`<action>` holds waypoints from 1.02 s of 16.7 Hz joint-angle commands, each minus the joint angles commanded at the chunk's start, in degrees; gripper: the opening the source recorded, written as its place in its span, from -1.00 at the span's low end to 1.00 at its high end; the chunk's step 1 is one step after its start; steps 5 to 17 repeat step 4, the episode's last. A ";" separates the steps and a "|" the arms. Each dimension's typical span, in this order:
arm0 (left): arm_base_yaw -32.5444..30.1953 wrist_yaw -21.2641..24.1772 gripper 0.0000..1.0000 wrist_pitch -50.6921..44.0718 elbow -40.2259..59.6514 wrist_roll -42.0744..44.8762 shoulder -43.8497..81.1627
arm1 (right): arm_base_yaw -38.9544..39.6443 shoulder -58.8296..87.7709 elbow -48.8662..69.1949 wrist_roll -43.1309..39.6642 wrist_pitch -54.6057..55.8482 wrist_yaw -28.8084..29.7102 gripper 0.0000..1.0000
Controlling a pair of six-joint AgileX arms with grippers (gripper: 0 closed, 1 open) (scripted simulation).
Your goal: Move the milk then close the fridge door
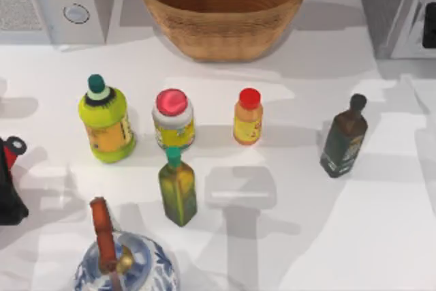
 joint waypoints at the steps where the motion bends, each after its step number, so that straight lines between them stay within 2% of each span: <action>1: 0.00 0.00 1.00 0.00 0.00 0.00 0.00 | 0.01 1.24 1.64 0.01 -0.34 0.05 1.00; 17: 0.00 0.00 1.00 0.00 0.00 0.00 0.00 | 0.07 2.58 3.06 -0.06 -0.89 0.12 1.00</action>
